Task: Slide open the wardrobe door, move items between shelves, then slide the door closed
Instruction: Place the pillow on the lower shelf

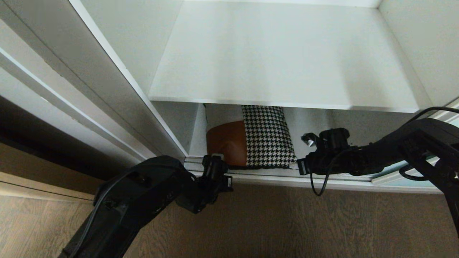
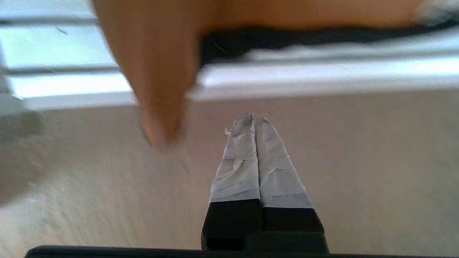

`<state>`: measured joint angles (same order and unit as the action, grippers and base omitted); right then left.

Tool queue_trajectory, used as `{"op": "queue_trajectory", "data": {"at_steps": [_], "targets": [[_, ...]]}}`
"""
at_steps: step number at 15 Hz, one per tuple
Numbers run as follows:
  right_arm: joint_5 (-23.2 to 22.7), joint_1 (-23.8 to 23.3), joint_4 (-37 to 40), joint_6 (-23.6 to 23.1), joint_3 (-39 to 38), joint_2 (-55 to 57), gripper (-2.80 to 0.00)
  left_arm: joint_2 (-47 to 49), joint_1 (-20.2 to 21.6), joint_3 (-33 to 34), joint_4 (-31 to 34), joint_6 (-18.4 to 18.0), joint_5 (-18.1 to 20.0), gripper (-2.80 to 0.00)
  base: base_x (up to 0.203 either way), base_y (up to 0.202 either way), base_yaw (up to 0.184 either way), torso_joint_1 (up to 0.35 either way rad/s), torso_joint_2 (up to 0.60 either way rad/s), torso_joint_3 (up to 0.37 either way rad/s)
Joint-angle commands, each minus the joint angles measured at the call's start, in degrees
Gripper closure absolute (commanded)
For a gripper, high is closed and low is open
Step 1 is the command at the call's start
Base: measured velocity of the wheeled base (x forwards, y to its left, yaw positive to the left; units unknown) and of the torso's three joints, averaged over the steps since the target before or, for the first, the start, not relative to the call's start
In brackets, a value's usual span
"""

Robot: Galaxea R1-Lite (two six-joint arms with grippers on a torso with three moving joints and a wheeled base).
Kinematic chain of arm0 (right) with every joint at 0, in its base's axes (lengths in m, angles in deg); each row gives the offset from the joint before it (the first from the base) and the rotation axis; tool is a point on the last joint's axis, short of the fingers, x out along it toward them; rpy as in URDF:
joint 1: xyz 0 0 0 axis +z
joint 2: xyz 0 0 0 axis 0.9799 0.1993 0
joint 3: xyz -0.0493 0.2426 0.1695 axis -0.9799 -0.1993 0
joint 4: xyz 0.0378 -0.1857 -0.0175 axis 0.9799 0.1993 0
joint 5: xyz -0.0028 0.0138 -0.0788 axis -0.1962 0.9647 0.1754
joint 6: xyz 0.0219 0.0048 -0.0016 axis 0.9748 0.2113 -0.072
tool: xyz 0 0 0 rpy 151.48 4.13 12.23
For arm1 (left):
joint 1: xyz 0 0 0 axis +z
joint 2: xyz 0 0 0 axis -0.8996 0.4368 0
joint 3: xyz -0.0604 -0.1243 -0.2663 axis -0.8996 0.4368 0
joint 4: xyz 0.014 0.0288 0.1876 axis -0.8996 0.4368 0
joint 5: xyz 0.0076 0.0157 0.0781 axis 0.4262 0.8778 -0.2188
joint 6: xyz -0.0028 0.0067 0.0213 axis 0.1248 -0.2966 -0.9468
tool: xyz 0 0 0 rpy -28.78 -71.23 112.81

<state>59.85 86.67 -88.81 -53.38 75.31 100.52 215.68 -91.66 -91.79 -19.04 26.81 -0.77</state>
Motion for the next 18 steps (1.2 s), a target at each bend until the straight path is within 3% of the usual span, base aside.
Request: {"op": "queue_trajectory", "data": {"at_steps": [1,5,8,9,12,18], "targets": [[-0.9,-0.7,-1.9,0.0,-2.7,-1.8,0.00,3.8,0.5,-5.2,2.6,-0.5,-1.5,0.00,0.000,0.000,0.000,0.000,0.00,0.000],[-3.2,-1.6,-3.5,2.0,-0.8,-1.3,0.00,5.1,0.5,-10.2,6.7,-1.3,-1.7,0.00,0.000,0.000,0.000,0.000,0.00,0.000],[-3.4,-1.8,-3.6,2.1,-1.9,-1.7,0.00,9.9,1.0,-24.6,6.4,-7.3,-2.4,0.00,0.000,0.000,0.000,0.000,0.00,0.000],[-3.5,-1.8,-3.8,2.1,-1.4,-1.4,0.00,10.5,1.3,-26.3,6.1,-9.3,-2.6,0.00,0.000,0.000,0.000,0.000,0.00,0.000],[-3.5,-2.0,-4.0,2.0,-1.9,-1.3,0.00,13.1,1.6,-25.2,-1.1,-11.3,-2.9,0.00,0.000,0.000,0.000,0.000,0.00,0.000],[-3.4,-2.0,-4.0,2.0,-2.0,-0.5,0.00,13.2,1.7,-25.3,-2.4,-11.8,-1.6,0.00,0.000,0.000,0.000,0.000,0.00,0.000]]}}
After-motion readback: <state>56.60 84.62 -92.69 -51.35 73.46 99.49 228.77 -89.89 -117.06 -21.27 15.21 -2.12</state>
